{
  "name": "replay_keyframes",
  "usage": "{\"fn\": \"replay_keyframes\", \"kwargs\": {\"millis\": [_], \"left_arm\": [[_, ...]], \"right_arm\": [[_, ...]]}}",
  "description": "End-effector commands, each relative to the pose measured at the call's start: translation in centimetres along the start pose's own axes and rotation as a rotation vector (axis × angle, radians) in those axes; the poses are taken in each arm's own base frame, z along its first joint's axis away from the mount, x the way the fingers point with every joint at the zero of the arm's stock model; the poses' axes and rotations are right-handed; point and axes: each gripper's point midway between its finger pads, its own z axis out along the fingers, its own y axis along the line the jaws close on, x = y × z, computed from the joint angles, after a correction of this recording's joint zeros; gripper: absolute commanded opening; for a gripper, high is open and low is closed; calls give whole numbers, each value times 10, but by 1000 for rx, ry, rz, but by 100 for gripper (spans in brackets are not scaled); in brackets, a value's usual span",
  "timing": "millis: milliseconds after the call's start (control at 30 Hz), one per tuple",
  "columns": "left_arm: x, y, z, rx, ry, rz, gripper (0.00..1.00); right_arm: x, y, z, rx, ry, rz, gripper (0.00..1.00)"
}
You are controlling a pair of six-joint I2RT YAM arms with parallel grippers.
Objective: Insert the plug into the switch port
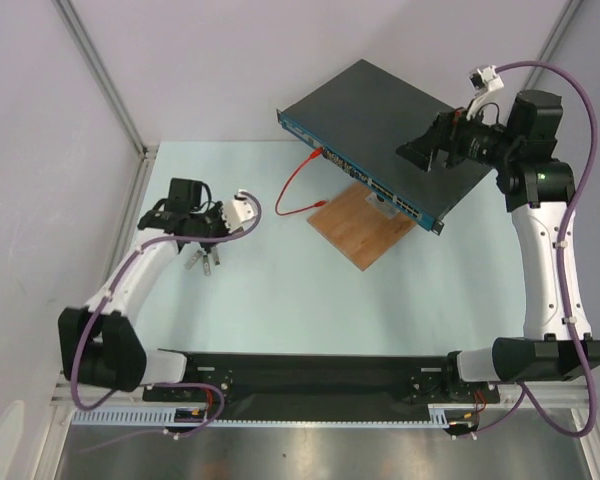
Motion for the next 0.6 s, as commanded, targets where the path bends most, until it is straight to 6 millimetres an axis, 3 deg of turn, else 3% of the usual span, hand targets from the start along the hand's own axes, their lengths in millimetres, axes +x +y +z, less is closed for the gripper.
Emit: {"fn": "replay_keyframes", "kwargs": {"millis": [0,100,267,333,467,567], "left_arm": [[-37,-20,-40,11,-157,-87,0],[-90,-23,-83,-27,-347,-129,0],[-161,-36,-128,-70,-517,-65,0],[-180,-44,-139,-58,-560,-56,0],[-217,-38,-166,-83,-643,-41,0],[-239,-40,-175,-76,-677,-14,0]], "right_arm": [[-22,39,7,-92,-62,-15,100],[-13,55,18,-140,-40,2,100],[-3,93,37,-245,-10,7,95],[-3,105,41,-272,-6,12,93],[11,136,55,-346,36,34,89],[23,149,64,-398,76,99,86]]}}
